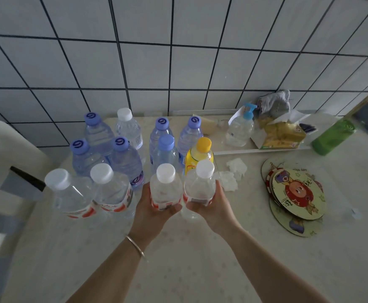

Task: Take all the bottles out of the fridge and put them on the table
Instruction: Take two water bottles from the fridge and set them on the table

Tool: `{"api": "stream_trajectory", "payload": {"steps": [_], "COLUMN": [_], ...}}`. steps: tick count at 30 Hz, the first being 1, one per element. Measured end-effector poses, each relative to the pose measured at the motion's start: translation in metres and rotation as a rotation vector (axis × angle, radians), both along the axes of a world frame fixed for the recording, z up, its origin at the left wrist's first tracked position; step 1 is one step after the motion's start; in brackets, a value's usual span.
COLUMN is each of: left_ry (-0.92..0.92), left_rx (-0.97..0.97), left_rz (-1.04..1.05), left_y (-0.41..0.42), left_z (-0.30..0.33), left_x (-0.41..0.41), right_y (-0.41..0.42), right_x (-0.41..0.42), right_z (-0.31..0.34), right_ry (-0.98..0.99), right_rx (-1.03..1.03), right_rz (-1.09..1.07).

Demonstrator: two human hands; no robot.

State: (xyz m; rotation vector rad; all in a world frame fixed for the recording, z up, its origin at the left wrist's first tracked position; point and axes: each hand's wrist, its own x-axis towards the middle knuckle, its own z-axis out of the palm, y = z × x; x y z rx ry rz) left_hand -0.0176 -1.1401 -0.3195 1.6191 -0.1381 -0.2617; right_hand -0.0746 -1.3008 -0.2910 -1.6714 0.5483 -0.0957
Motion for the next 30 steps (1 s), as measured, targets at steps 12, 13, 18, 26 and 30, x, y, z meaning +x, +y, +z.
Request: {"api": "stream_trajectory", "payload": {"steps": [12,13,18,26,30], "left_ry": [-0.045,-0.072,-0.105,-0.016,-0.047], "left_rx": [0.155,0.178,0.283,0.360,0.355], "left_rz": [-0.027,0.001,0.087,0.312,0.401], "left_y": [0.002,0.002,0.013,0.049,0.068], "left_z": [0.022,0.024,0.037,0.090,0.109], "left_x": [-0.008,-0.010,-0.031,-0.129,-0.207], "right_y": [0.002,0.003,0.010,0.028,0.043], "right_x": [-0.013,-0.015,-0.040,-0.139,-0.196], "right_z": [0.017,0.020,0.034,0.075,0.089], "right_ry": [0.099,0.117,0.234,0.244,0.221], "right_rx": [-0.155,-0.180,-0.333,-0.374,-0.378], "right_rz": [0.058,0.073,0.081,0.094,0.186]}}
